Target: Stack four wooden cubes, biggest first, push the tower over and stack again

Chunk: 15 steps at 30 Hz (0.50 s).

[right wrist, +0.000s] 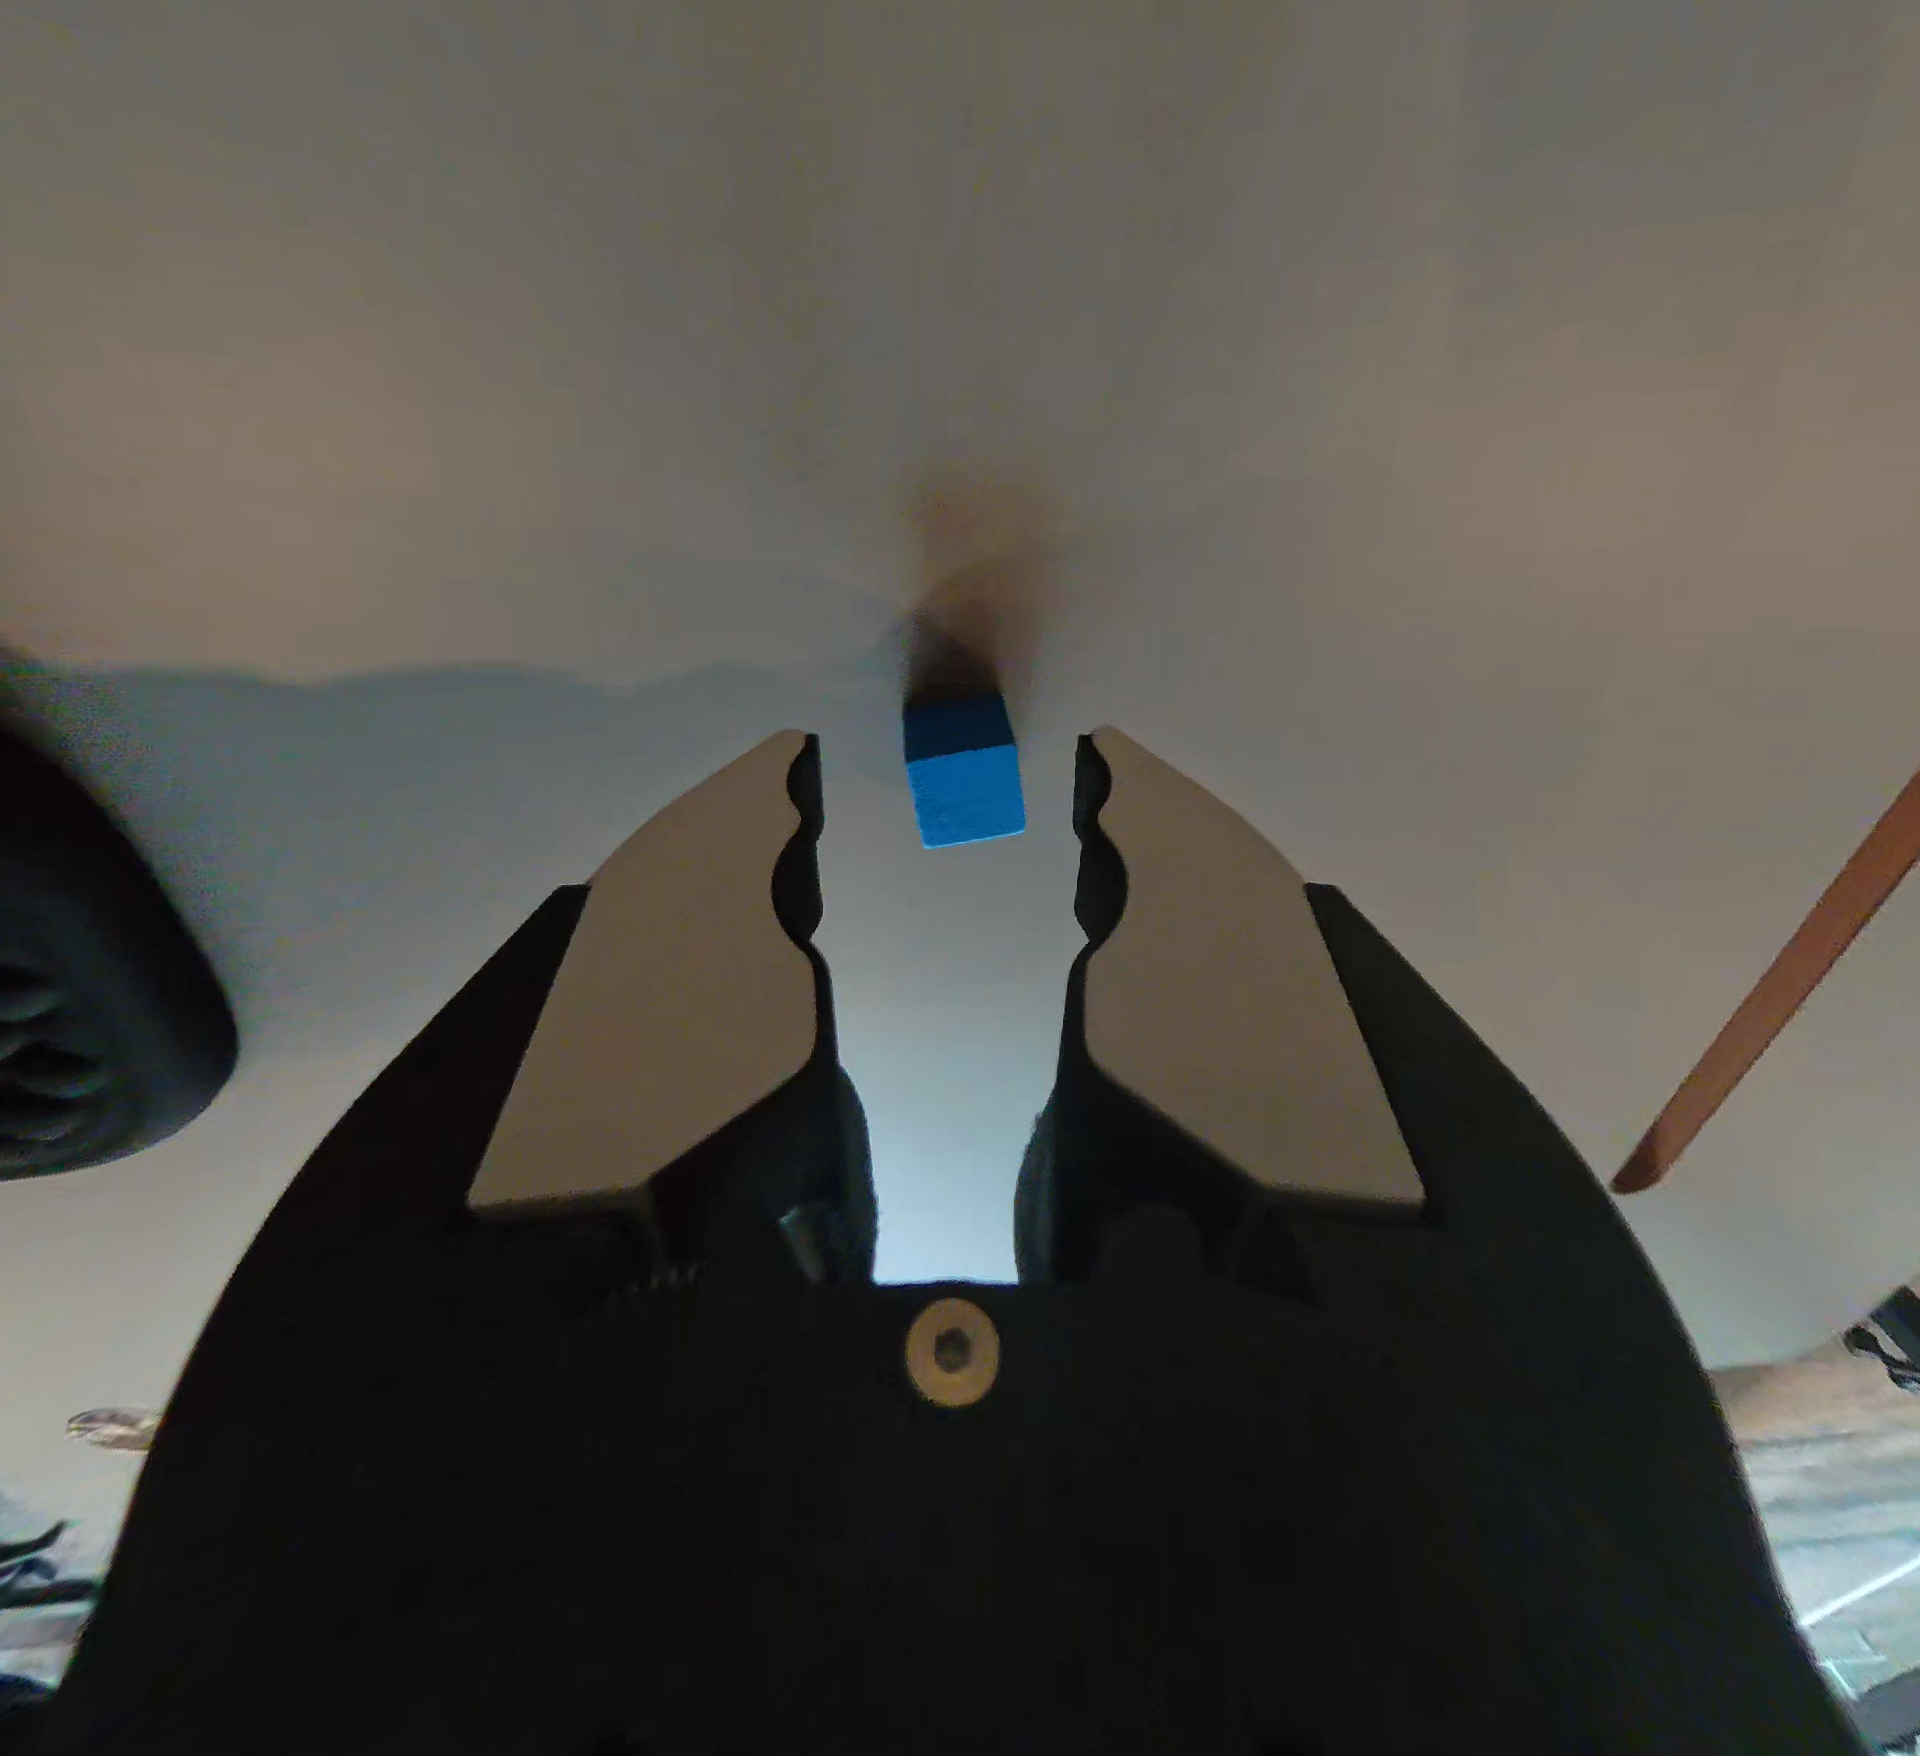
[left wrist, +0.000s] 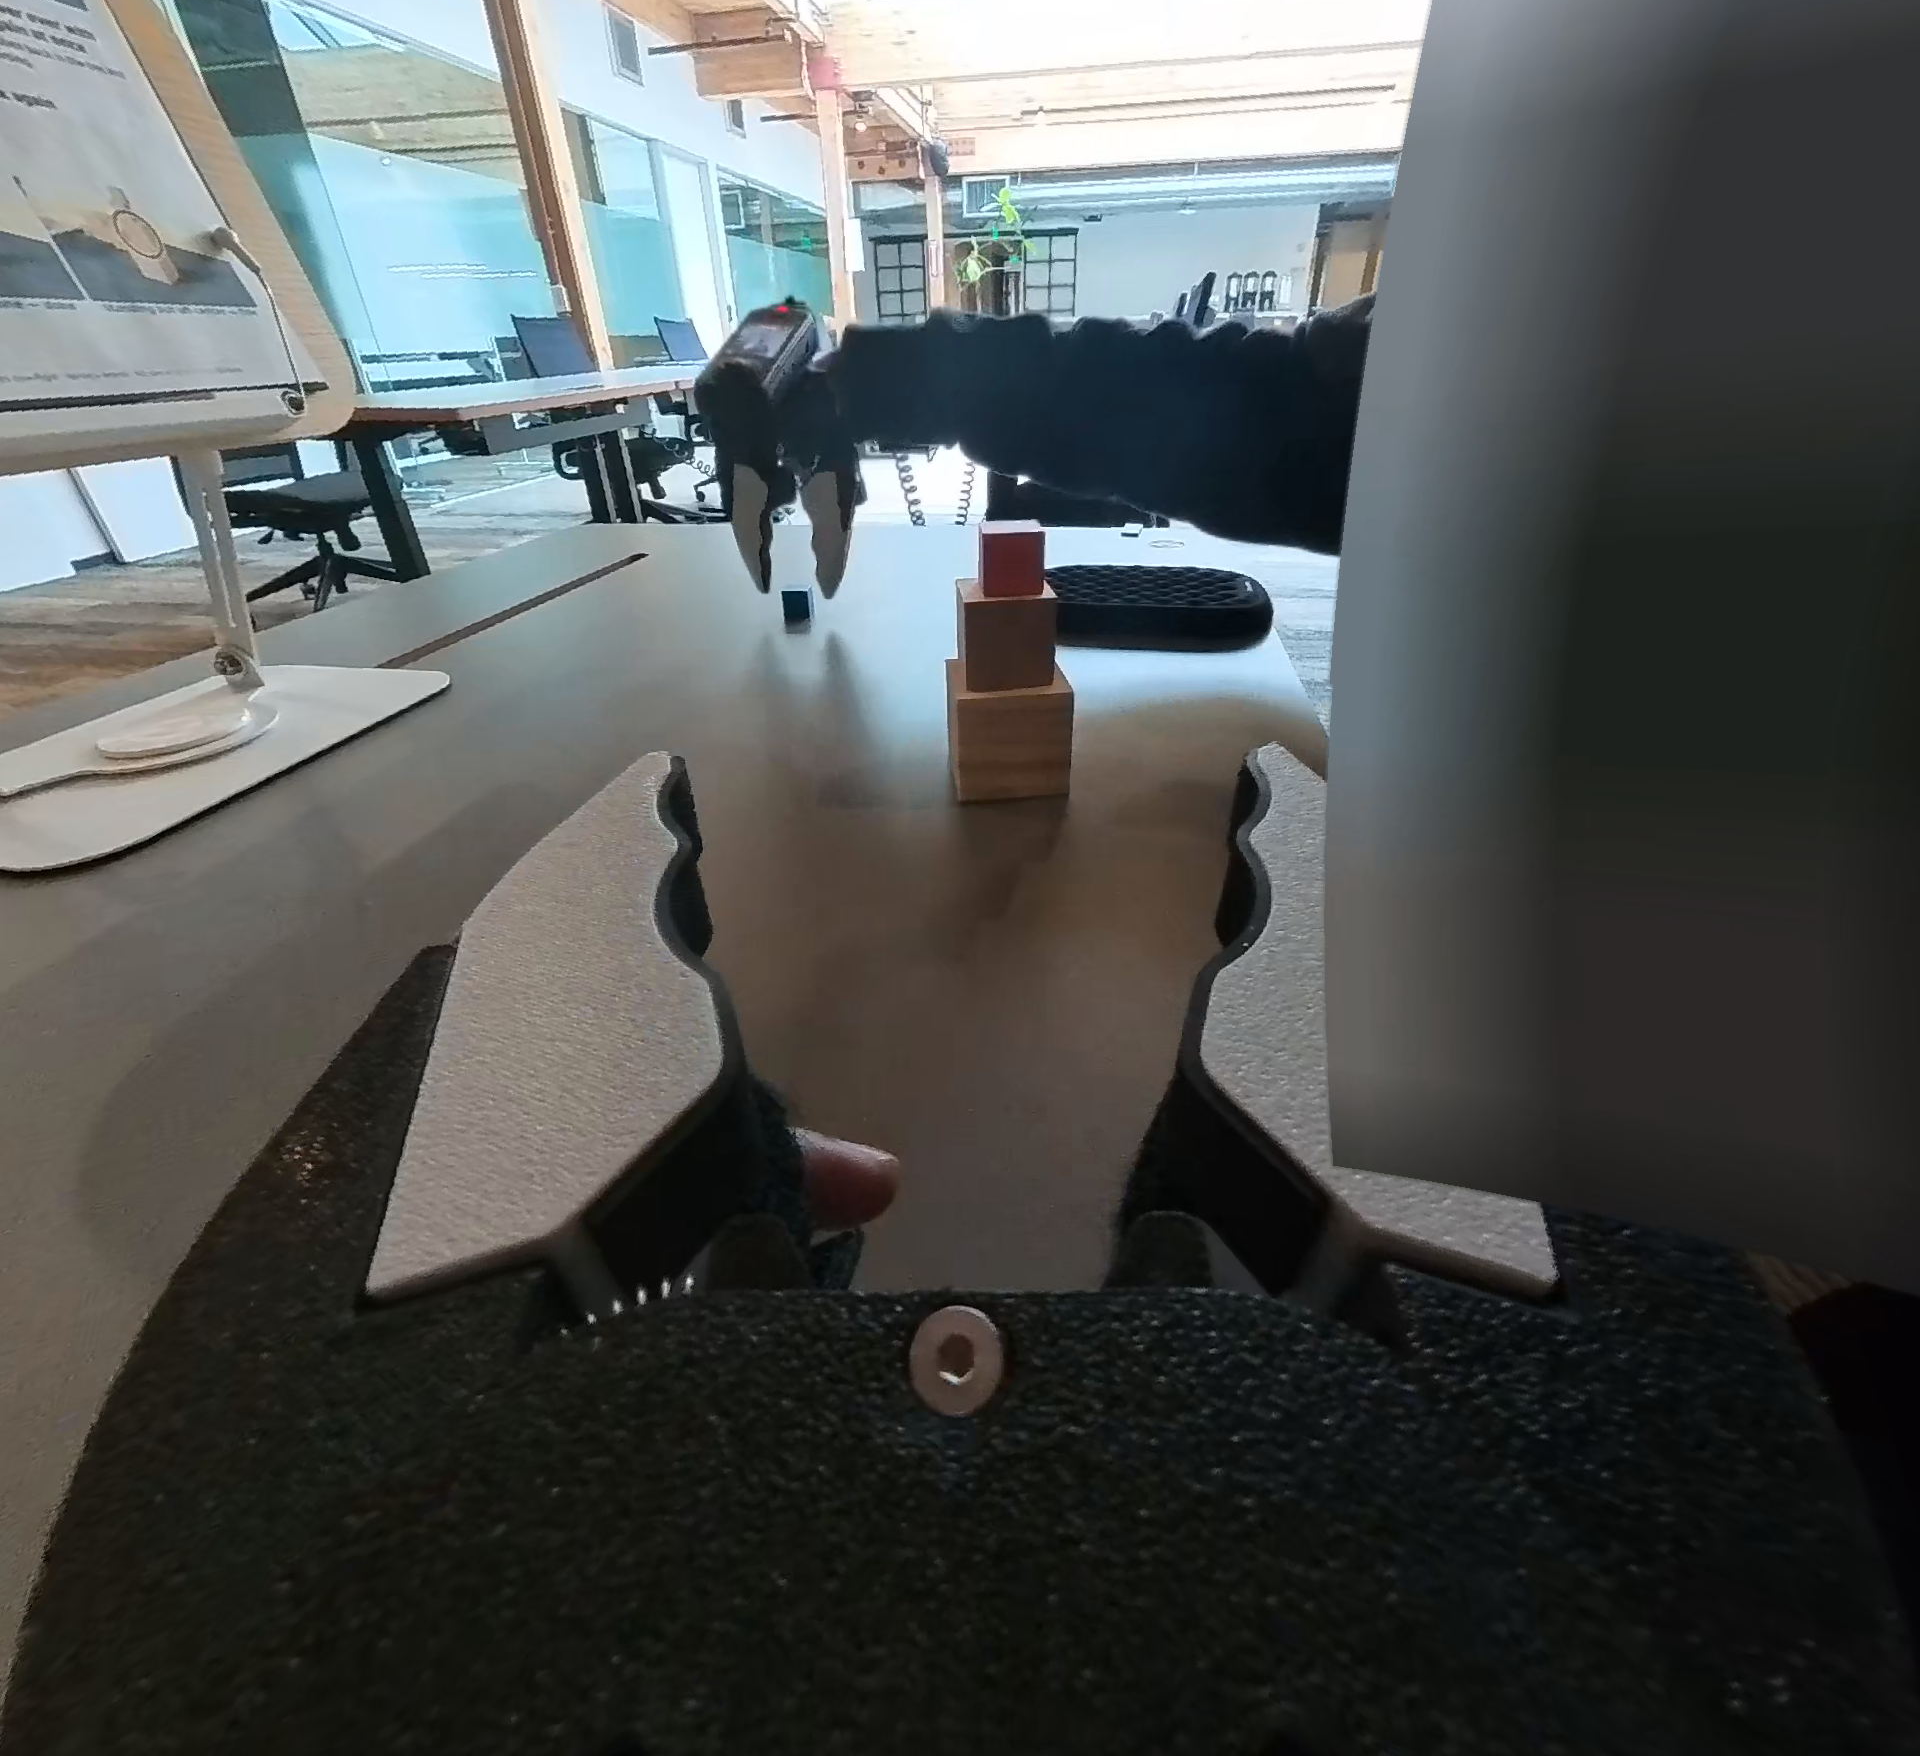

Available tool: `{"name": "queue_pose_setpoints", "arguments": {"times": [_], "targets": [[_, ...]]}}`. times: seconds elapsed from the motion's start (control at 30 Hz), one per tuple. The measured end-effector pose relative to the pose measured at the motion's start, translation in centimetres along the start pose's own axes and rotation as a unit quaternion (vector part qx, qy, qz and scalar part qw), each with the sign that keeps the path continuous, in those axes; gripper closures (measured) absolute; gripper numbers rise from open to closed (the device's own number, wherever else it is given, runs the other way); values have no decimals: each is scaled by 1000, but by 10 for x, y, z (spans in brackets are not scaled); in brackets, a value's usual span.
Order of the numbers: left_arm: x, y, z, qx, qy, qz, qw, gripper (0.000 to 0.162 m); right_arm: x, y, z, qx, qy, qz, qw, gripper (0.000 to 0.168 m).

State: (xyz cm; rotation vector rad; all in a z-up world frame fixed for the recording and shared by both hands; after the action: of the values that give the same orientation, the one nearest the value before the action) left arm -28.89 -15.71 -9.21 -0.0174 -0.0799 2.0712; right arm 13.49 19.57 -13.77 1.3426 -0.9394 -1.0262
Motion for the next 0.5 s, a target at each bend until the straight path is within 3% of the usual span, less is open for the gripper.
{"name": "queue_pose_setpoints", "arguments": {"times": [0.3,0.4,0.5], "targets": [[0,0,0,-1,1,-1,1000,65,-4,-9,-6,4,-13,19,1000,129],[0,1,0,-1,1,-1,1000,65,-4,-11,-9,10,-10,23,1000,145],[0,1,0,-1,1,-1,1000,65,-1,-7,-6,-2,1,15,1000,147]]}}
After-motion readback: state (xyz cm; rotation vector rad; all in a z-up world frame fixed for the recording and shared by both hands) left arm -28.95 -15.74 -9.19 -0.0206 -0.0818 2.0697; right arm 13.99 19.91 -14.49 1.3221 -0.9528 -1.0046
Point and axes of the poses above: each gripper's, where its closed fingertips meet, y back along the fingers, z out of its top, x = y × z across the jaws, the point moved 6 cm from there along y, back along the fingers, and after that the axes turned 2 degrees about z, right-handed, at the moved point
